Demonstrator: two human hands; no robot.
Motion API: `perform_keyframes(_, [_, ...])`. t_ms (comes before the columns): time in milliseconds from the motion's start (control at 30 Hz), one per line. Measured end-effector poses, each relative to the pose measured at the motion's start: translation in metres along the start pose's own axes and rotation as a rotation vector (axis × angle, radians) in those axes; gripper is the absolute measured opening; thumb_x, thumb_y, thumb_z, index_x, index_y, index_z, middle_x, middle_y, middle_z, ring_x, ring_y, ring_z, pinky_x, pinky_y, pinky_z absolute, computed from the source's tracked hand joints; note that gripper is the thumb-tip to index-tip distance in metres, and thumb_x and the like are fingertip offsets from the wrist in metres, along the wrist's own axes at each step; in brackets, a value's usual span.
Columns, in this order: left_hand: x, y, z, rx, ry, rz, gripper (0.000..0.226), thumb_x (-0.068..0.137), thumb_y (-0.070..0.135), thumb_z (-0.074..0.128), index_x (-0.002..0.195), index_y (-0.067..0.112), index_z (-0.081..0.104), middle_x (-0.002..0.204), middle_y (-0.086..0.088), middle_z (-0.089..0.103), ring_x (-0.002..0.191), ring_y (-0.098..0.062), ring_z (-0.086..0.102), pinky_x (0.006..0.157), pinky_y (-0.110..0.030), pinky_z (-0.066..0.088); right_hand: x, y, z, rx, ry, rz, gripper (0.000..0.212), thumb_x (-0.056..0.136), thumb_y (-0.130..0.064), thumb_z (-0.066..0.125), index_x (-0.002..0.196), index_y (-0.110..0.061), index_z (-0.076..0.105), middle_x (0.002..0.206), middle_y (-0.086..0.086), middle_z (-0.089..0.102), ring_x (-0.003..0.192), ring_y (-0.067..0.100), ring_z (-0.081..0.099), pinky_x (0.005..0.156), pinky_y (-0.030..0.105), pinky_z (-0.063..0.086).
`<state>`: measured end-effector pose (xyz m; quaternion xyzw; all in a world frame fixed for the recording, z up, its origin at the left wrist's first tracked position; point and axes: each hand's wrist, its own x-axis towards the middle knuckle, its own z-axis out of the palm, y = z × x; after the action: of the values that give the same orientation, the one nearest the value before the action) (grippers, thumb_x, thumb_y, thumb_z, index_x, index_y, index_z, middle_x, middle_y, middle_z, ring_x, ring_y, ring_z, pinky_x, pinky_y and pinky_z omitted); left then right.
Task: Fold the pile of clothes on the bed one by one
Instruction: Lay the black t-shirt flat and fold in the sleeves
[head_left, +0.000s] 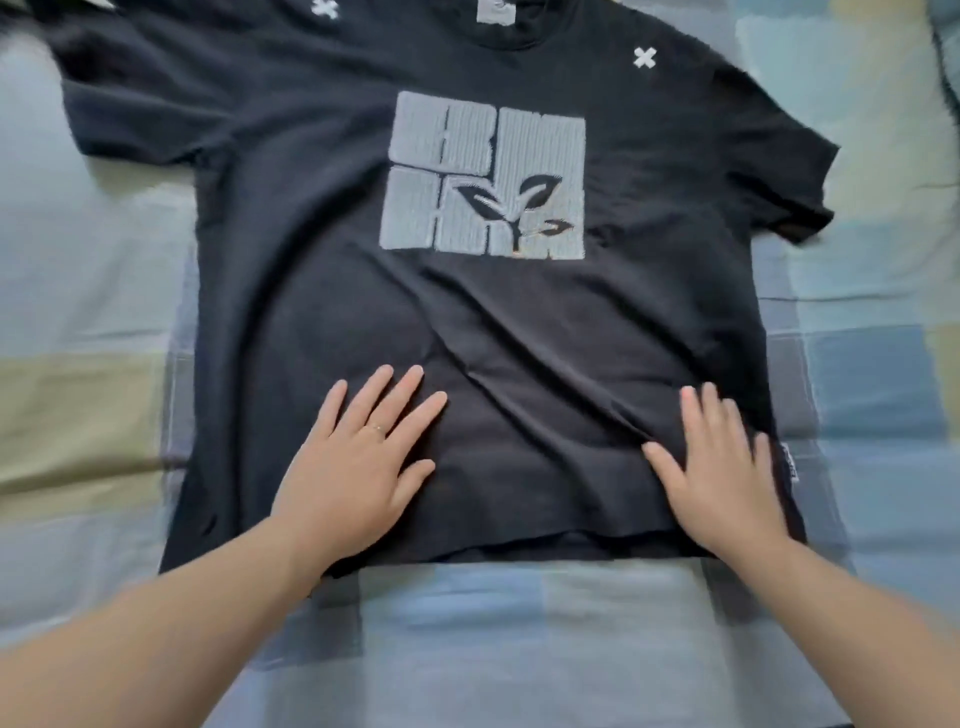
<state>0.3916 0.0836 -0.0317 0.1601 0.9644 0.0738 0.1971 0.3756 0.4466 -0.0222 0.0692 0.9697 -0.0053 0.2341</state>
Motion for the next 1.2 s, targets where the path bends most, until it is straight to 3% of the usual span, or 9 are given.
perform_keyframes(67, [-0.040,-0.020,0.005,0.013,-0.035,0.013,0.076,0.092,0.069,0.031,0.159,0.032,0.027,0.167,0.000,0.019,0.154,-0.027,0.016,0.121,-0.052,0.012,-0.016,0.015,-0.003,0.061,-0.096,0.274,0.099,0.079,-0.080,0.007,0.161,-0.027,0.001,0.169,-0.004,-0.009,0.155,0.024,-0.002,0.120,0.062,0.013])
perform_keyframes(200, [-0.085,-0.032,0.011,0.006,-0.043,0.044,0.103,0.074,0.086,0.053,0.158,0.033,0.028,0.168,-0.003,0.018,0.153,-0.032,0.017,0.119,-0.057,0.014,-0.052,0.003,-0.002,-0.034,-0.184,0.084,0.096,0.085,-0.077,0.049,0.157,-0.044,-0.007,0.167,-0.010,-0.016,0.154,0.024,-0.007,0.117,0.063,0.013])
perform_keyframes(300, [-0.095,-0.022,0.018,-0.025,0.089,0.034,0.074,0.067,0.033,0.089,0.134,0.022,0.060,0.143,-0.010,0.052,0.127,-0.039,0.047,0.095,-0.055,0.040,-0.065,0.009,0.012,-0.101,0.055,0.052,0.071,0.089,-0.043,0.063,0.152,-0.035,0.031,0.159,0.004,0.028,0.143,0.031,0.029,0.111,0.057,0.028])
perform_keyframes(367, [-0.093,-0.018,0.018,0.005,0.159,-0.017,0.054,0.064,0.003,0.083,0.114,0.014,0.065,0.115,-0.011,0.058,0.092,-0.038,0.052,0.069,-0.047,0.045,-0.062,0.013,0.018,-0.177,0.258,-0.003,0.053,0.080,-0.019,0.070,0.131,-0.021,0.056,0.124,0.012,0.055,0.110,0.037,0.051,0.095,0.051,0.040])
perform_keyframes(467, [-0.088,-0.011,0.012,0.032,0.134,-0.078,0.039,0.063,-0.014,0.069,0.093,0.008,0.057,0.090,-0.012,0.047,0.066,-0.031,0.038,0.051,-0.039,0.034,-0.053,0.022,0.011,-0.245,0.318,-0.141,0.033,0.074,-0.001,0.069,0.105,-0.009,0.061,0.092,0.017,0.054,0.078,0.039,0.054,0.066,0.044,0.041])
perform_keyframes(633, [-0.101,0.004,0.000,0.094,0.053,-0.155,0.040,0.063,-0.015,0.062,0.092,0.009,0.050,0.085,-0.009,0.040,0.065,-0.028,0.033,0.054,-0.036,0.024,-0.081,0.040,-0.001,-0.115,0.223,-0.184,0.014,0.082,0.002,0.060,0.095,-0.002,0.060,0.092,0.019,0.052,0.065,0.035,0.043,0.060,0.039,0.030])
perform_keyframes(867, [-0.116,0.024,-0.018,0.168,-0.233,-0.298,0.030,0.083,0.000,0.053,0.101,0.019,0.039,0.090,-0.002,0.037,0.081,-0.027,0.039,0.067,-0.037,0.034,-0.099,0.054,-0.005,-0.305,-0.062,-0.118,0.058,0.080,-0.020,0.073,0.131,-0.027,0.045,0.139,0.005,0.038,0.126,0.033,0.038,0.087,0.048,0.042])
perform_keyframes(1067, [-0.121,0.016,-0.006,0.262,-0.258,-0.234,0.024,0.086,0.004,0.053,0.103,0.020,0.050,0.090,0.001,0.042,0.079,-0.024,0.039,0.064,-0.035,0.030,-0.075,0.063,-0.001,-0.281,-0.072,-0.081,0.017,0.088,0.003,0.049,0.098,-0.010,0.049,0.097,0.013,0.054,0.091,0.038,0.055,0.065,0.039,0.037])
perform_keyframes(1200, [-0.119,0.029,-0.018,0.259,-0.458,-0.270,0.023,0.090,0.008,0.047,0.106,0.023,0.053,0.093,0.003,0.044,0.084,-0.023,0.042,0.071,-0.034,0.033,-0.074,0.062,-0.020,-0.215,-0.311,-0.009,0.022,0.082,0.000,0.049,0.085,-0.021,0.056,0.099,0.011,0.064,0.086,0.035,0.056,0.066,0.033,0.041])
